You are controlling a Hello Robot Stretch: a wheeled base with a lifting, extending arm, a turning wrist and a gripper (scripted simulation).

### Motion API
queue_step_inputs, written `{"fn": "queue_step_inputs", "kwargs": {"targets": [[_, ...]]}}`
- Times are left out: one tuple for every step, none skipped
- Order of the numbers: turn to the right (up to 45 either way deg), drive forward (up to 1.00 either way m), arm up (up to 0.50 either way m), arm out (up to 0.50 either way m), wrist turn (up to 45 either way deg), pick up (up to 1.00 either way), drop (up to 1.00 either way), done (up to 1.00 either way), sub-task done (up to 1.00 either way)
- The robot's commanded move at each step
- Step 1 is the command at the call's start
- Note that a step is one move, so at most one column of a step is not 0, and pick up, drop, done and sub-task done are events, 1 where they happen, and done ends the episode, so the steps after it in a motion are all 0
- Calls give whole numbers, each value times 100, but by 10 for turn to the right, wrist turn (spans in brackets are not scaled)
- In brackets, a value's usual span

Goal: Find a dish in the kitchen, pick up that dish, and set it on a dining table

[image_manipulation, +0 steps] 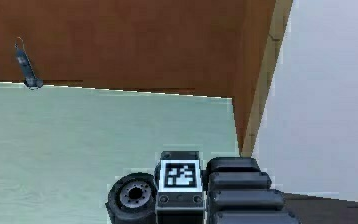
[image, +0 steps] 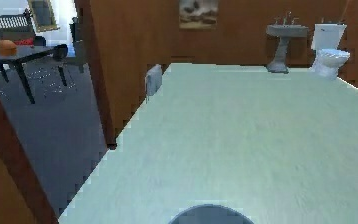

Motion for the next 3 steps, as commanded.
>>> {"fn": "queue_step_inputs", "kwargs": {"targets": [[-30, 0, 0, 0, 0, 0, 0, 0, 0], [0, 100, 0, 0, 0, 0, 0, 0, 0], [-90, 0, 0, 0, 0, 0, 0, 0, 0]]}}
